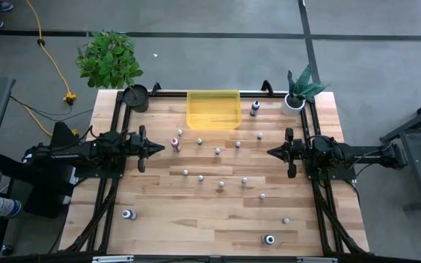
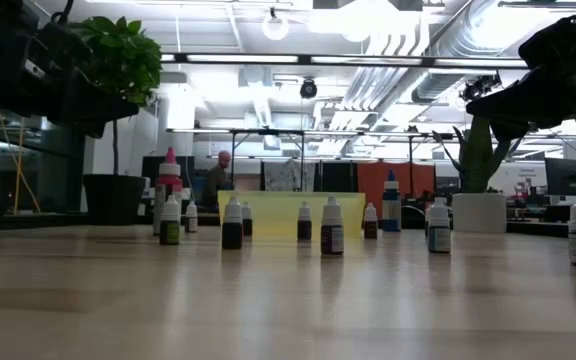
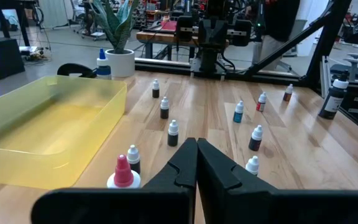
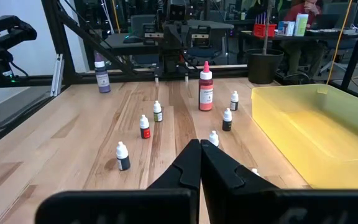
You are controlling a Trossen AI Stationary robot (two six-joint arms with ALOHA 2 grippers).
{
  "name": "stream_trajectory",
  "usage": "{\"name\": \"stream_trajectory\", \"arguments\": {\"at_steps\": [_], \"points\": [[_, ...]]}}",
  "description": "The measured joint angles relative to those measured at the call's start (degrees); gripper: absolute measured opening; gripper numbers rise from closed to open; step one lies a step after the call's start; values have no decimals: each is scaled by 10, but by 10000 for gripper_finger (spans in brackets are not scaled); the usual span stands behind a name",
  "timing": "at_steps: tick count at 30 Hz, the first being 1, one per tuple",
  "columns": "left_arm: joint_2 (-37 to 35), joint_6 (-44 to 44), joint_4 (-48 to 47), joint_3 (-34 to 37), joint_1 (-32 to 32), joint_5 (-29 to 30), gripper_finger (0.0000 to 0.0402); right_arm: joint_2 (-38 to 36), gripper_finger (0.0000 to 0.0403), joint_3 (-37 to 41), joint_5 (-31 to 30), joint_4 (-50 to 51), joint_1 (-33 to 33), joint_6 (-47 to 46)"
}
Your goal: Pick & Place food coloring
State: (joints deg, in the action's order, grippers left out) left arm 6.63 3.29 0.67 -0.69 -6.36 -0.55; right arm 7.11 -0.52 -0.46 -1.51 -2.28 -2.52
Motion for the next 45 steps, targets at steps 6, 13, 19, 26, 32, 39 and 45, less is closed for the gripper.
{"name": "stream_trajectory", "arguments": {"at_steps": [6, 13, 19, 26, 32, 39, 45], "points": [[0, 0, 1, 0, 0, -1, 0, 0, 0, 0, 0, 0, 0, 0], [0, 6, 31, 0, 0, -19, 0, 0, 0, 0, 0, 0, 0, 0], [0, 74, 38, -9, 0, -21, 0, 0, 0, 0, 0, 0, 0, 0], [0, 79, 117, -16, 0, -7, 0, 0, 0, 0, 0, 0, 0, 0], [0, 193, 204, -17, 0, 79, 0, 0, 0, 0, 0, 0, 0, 0], [0, 214, 267, -32, 0, 111, 0, 0, 0, 0, 0, 0, 0, 0], [29, 167, 215, -113, 0, 114, 0, 0, 0, 0, 0, 0, 0, 0]]}}
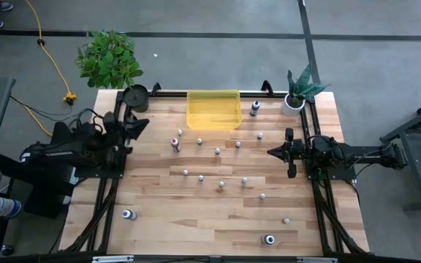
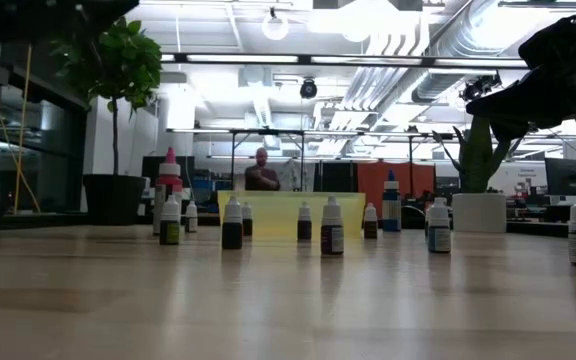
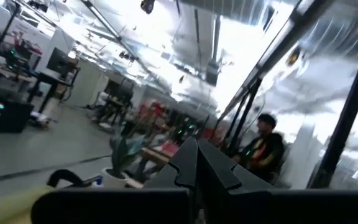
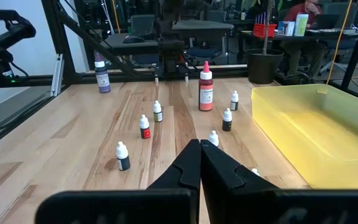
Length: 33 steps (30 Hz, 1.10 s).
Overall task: Pick & Place food coloring
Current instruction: Put the big pink food coloring bottle into the yellow container
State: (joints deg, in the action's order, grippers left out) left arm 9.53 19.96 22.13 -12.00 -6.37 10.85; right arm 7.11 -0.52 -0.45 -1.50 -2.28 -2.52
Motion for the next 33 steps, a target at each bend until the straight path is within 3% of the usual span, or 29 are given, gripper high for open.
{"name": "stream_trajectory", "arguments": {"at_steps": [14, 21, 28, 33], "points": [[225, -82, -306, -324, 0, -2, 0, 0, 0, 0, 0, 0, 0, 0], [366, -87, -508, -510, 0, -9, 0, 0, 0, 0, 0, 0, 0, 0], [513, -145, -696, -704, 0, -40, 0, 0, 0, 0, 0, 0, 0, 0], [613, -171, -876, -825, 0, -40, 0, 0, 0, 0, 0, 0, 0, 0]]}}
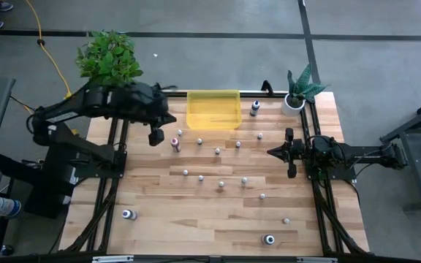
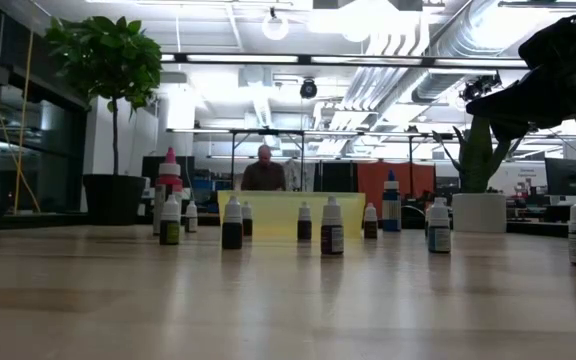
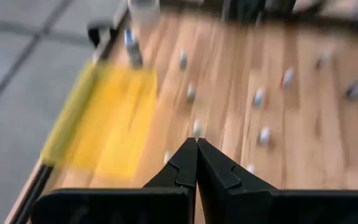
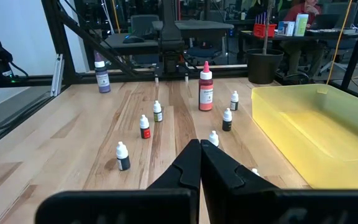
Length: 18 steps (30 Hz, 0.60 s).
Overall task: Pick & Place food coloring
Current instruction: Put the big pink food coloring bottle into the yellow container
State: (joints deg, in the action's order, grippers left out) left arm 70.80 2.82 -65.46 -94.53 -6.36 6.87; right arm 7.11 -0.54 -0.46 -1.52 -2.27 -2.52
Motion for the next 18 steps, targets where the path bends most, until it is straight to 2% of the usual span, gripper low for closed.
{"name": "stream_trajectory", "arguments": {"at_steps": [5, 12, 15, 18], "points": [[49, 0, -113, -36, -18, 1, 0, 0, 0, 0, 0, 0, 0, 0], [109, 4, -160, -6, -35, -4, 7, 0, 0, 0, 0, 0, 0, 0], [135, 3, -160, 3, -40, -11, 31, 0, 0, 0, 0, 0, 0, 0], [162, 2, -162, 6, -49, -25, 72, 0, 0, 0, 0, 0, 0, 0]]}}
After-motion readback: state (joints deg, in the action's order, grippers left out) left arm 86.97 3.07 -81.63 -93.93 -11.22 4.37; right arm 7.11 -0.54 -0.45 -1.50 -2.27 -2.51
